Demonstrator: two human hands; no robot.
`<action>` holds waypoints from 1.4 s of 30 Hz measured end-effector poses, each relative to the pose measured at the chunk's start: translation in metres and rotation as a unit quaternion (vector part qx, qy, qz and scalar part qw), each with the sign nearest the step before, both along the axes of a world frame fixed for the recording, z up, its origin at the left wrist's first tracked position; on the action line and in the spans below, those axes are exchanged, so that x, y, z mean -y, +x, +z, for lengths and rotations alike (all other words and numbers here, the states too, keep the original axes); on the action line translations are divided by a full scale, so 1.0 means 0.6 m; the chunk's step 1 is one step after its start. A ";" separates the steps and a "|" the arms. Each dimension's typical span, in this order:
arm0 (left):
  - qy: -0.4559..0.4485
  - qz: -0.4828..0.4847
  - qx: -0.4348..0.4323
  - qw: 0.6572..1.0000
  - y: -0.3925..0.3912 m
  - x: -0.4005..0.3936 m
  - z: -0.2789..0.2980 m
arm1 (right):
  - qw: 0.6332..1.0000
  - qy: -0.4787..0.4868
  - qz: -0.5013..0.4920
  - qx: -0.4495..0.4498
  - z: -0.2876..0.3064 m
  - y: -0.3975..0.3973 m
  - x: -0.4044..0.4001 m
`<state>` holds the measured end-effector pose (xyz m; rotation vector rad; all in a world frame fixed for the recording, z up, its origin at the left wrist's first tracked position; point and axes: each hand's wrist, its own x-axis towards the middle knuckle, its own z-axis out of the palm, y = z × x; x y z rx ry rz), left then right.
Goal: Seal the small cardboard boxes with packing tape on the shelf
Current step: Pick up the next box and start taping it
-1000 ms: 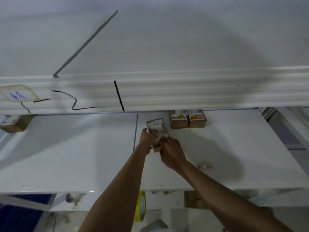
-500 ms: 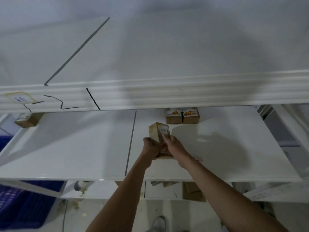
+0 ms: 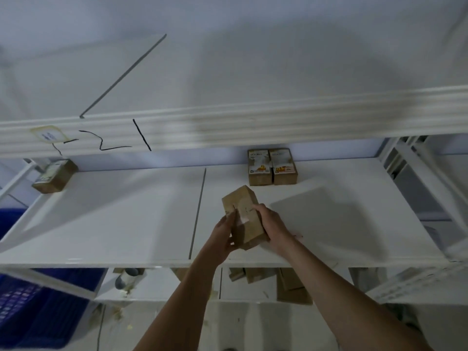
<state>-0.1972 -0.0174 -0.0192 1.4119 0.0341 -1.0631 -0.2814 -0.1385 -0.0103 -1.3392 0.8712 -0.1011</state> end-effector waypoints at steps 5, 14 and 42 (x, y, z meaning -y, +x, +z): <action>-0.018 0.010 0.026 0.999 0.016 0.002 0.004 | 1.000 0.001 0.013 -0.014 0.004 0.006 -0.021; -0.070 -0.014 0.049 0.996 0.029 -0.007 0.019 | 0.999 -0.002 -0.033 0.017 0.005 0.011 -0.043; -0.115 -0.047 0.091 0.988 0.027 -0.021 0.027 | 0.995 -0.044 -0.088 0.012 0.012 0.019 -0.050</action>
